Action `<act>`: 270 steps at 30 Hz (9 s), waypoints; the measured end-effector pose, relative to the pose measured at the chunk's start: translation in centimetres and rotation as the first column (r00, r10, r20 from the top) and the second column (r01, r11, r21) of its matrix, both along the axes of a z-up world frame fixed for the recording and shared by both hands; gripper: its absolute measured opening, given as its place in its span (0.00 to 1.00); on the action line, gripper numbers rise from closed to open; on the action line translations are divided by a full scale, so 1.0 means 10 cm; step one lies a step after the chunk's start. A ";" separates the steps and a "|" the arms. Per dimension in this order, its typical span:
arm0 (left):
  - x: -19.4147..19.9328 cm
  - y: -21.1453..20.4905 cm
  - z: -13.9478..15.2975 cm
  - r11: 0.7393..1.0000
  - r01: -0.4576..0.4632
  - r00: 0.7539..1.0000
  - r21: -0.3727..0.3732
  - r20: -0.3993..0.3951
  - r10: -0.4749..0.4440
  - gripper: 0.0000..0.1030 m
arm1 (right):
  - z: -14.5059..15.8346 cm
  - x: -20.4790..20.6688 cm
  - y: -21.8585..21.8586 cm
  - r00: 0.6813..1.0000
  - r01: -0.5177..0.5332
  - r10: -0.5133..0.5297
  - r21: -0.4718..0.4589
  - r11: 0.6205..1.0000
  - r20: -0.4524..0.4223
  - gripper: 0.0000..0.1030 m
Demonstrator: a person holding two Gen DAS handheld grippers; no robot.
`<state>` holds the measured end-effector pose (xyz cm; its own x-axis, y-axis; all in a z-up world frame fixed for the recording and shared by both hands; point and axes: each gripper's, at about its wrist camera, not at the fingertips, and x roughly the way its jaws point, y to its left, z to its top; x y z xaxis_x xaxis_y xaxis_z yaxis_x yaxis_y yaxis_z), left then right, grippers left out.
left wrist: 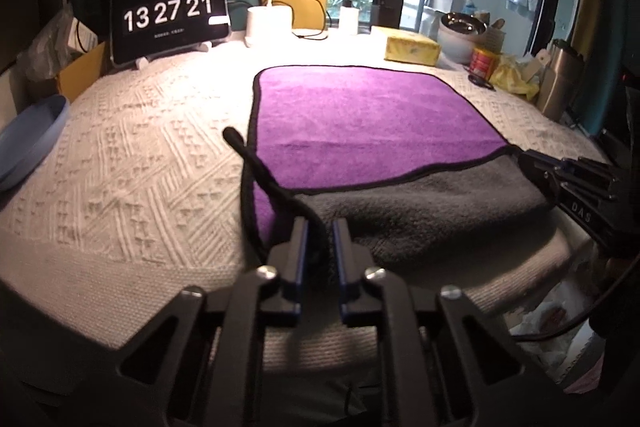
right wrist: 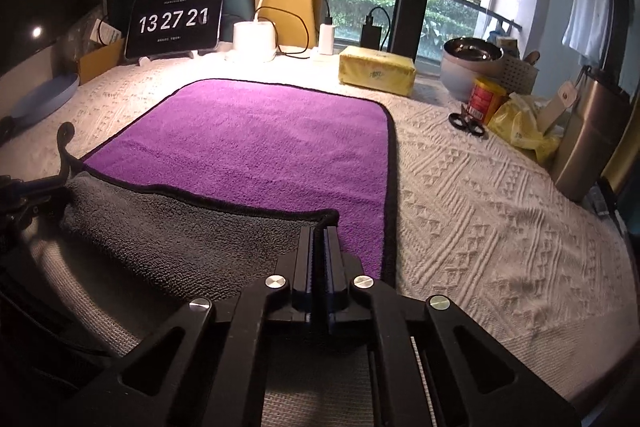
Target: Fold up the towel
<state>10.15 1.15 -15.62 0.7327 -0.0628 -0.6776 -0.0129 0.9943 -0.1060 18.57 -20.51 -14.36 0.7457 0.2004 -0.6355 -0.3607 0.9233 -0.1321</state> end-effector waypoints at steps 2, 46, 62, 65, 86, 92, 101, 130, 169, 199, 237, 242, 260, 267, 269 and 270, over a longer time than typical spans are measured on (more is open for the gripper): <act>0.01 0.02 0.02 1.000 0.003 1.000 -0.015 -0.001 -0.003 0.09 | 0.07 -0.02 -0.03 1.000 0.009 -0.009 0.002 1.000 0.021 0.05; 1.00 0.18 0.82 1.000 0.020 0.985 -0.018 0.169 -0.017 0.08 | 0.86 0.80 -0.07 0.985 0.035 -0.054 0.121 0.992 0.161 0.05; 1.68 0.17 0.66 1.000 0.016 0.990 -0.018 0.142 -0.013 0.08 | 0.65 1.44 -0.07 0.990 0.069 -0.085 0.131 0.989 0.113 0.05; 1.82 0.17 0.59 1.000 0.017 0.992 -0.016 0.124 -0.015 0.08 | 0.58 1.56 -0.07 0.991 0.078 -0.091 0.132 0.988 0.096 0.05; 2.41 0.30 0.08 0.999 -0.033 0.998 -0.028 -0.051 0.032 0.12 | 0.08 2.19 0.03 0.984 0.163 -0.158 0.056 0.985 -0.085 0.05; 2.43 0.31 0.08 0.998 -0.053 0.996 -0.017 -0.073 0.052 0.21 | 0.02 2.28 0.00 0.973 0.191 -0.183 0.045 0.981 -0.139 0.05; 2.31 0.36 0.24 0.996 -0.084 0.996 -0.032 -0.039 0.082 0.67 | 0.07 2.23 -0.05 0.965 0.230 -0.221 0.053 0.972 -0.141 0.37; 1.26 0.34 0.85 0.995 -0.084 0.990 -0.059 0.112 0.090 0.73 | 0.64 1.26 -0.13 0.971 0.240 -0.240 0.121 0.963 -0.017 0.40; -0.21 0.14 1.19 0.998 -0.055 0.963 -0.030 0.262 0.061 0.74 | 1.00 -0.19 -0.20 0.970 0.200 -0.217 0.145 0.969 0.112 0.40; -1.03 0.16 1.93 0.988 -0.155 0.844 0.025 0.524 0.119 0.97 | 1.82 -1.29 -0.35 0.908 0.134 -0.198 0.194 0.972 0.368 0.59; -1.09 0.15 2.08 0.988 -0.150 0.828 0.028 0.550 0.110 0.98 | 1.90 -1.29 -0.34 0.900 0.122 -0.191 0.196 0.973 0.392 0.60; -1.07 0.15 2.07 0.988 -0.149 0.831 0.027 0.546 0.110 0.98 | 1.90 -1.30 -0.34 0.899 0.123 -0.193 0.196 0.973 0.392 0.60; -1.07 0.15 2.05 0.989 -0.149 0.834 0.026 0.540 0.112 0.98 | 1.84 -1.27 -0.32 0.906 0.116 -0.182 0.189 0.975 0.383 0.60; -1.07 0.16 2.04 0.989 -0.148 0.834 0.024 0.540 0.112 0.98 | 1.84 -1.27 -0.32 0.906 0.115 -0.181 0.188 0.975 0.383 0.60; -1.07 0.16 2.04 0.988 -0.149 0.835 0.025 0.539 0.113 0.98 | 1.84 -1.27 -0.32 0.906 0.115 -0.181 0.188 0.975 0.383 0.60; -1.07 0.16 2.04 0.989 -0.149 0.836 0.024 0.537 0.112 0.98 | 1.84 -1.27 -0.32 0.906 0.116 -0.182 0.188 0.975 0.383 0.60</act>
